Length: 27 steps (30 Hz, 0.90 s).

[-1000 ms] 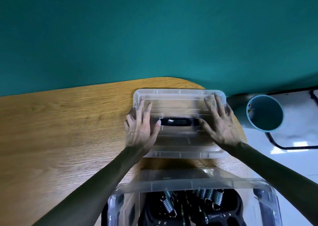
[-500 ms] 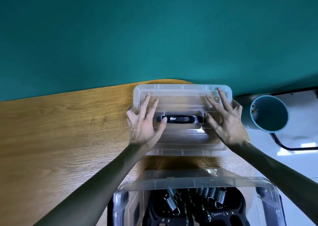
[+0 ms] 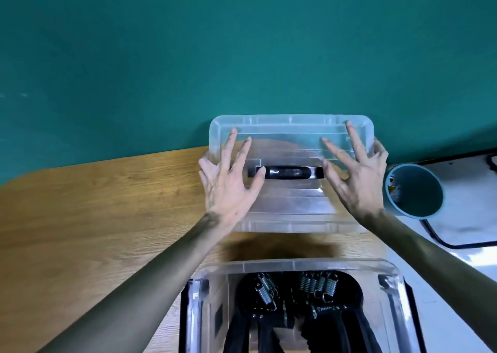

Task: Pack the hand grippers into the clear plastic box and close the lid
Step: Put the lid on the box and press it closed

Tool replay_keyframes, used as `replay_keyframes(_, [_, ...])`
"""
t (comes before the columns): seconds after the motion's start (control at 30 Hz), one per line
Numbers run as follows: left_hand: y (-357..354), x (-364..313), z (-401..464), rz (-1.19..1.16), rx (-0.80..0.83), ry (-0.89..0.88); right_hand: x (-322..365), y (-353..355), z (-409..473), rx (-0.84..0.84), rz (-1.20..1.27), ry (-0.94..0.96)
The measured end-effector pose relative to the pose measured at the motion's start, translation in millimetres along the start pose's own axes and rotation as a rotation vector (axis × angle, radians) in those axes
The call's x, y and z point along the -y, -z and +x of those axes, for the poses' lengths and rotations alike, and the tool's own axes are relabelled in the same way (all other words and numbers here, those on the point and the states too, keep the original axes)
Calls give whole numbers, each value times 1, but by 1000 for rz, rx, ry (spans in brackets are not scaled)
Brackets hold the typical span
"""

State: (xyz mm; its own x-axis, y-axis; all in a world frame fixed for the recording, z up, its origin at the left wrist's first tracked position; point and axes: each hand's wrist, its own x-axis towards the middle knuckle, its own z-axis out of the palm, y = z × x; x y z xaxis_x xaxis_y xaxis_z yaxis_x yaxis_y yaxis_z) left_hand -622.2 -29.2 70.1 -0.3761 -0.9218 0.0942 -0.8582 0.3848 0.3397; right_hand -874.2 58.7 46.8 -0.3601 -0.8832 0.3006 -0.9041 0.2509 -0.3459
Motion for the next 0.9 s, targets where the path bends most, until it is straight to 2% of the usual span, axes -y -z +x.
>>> replay_keyframes(0.47, [67, -38, -17, 18, -137, -30, 26, 78, -3, -126, 71, -26])
replay_keyframes(0.77, [106, -51, -60, 11, -176, 26, 49, 126, -25, -124, 126, -5])
replay_keyframes(0.9, [107, -54, -100, 18, -143, 72, 53, 128, -54, -89, 123, -21])
